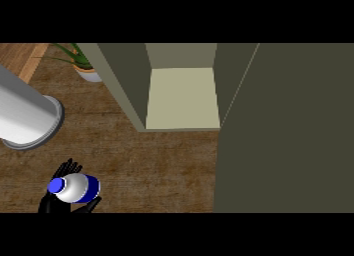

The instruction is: Pick up the bottled water, place it into the cabinet and close the cabinet

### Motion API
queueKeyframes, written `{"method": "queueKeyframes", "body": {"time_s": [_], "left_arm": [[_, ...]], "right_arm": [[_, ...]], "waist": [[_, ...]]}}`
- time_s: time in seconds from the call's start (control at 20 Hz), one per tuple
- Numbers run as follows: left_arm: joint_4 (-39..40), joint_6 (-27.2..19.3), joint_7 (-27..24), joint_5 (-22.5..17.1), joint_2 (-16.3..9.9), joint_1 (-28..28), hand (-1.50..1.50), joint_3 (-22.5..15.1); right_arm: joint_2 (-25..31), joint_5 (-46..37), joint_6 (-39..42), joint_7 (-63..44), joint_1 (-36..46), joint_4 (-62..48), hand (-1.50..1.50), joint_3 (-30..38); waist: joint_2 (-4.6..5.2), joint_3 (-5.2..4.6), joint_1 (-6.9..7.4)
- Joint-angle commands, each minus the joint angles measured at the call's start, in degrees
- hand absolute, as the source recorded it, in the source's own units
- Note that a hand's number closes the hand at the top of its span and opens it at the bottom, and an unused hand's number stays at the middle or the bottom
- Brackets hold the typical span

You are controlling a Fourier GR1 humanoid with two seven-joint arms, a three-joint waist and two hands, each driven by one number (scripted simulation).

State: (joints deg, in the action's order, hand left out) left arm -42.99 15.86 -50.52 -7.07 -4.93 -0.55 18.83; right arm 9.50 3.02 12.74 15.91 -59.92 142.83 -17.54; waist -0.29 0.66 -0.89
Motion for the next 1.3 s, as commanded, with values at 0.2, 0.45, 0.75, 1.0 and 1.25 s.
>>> {"method": "queueKeyframes", "body": {"time_s": [0.2,0.45,0.75,1.0,1.25], "left_arm": [[6.19,4.97,-1.53,-4.35,-0.46,4.56,1.5,2.31],[6.14,6.17,-0.96,-5.57,0.39,5.07,1.5,1.69],[5.71,3.64,-2.43,-1.69,3.43,7.34,1.5,-2.8],[4.91,-0.07,2.28,-3.02,4.77,11.51,1.5,-6.92],[4.64,-0.45,3.45,-9.4,4.87,12.48,1.5,-15.71]], "right_arm": [[0.97,0.9,-0.27,-1.8,-2.9,7.3,-1.5,-0.69],[-0.22,0.36,-1.27,-2.57,-1.73,6.48,-1.5,-2.65],[-0.55,-0.04,-1.53,-1.01,1.89,2.84,-1.5,-2.32],[1.2,0.58,-0.95,-1.53,-0.38,4.92,-1.5,-0.83],[1.6,4.04,-0.83,-1.61,0.27,4.26,-1.5,1.36]], "waist": [[0.24,-0.79,-0.33],[0.31,-0.79,-0.07],[0.53,-0.81,-0.01],[0.25,-0.72,-0.24],[0.2,-0.69,0.05]]}}
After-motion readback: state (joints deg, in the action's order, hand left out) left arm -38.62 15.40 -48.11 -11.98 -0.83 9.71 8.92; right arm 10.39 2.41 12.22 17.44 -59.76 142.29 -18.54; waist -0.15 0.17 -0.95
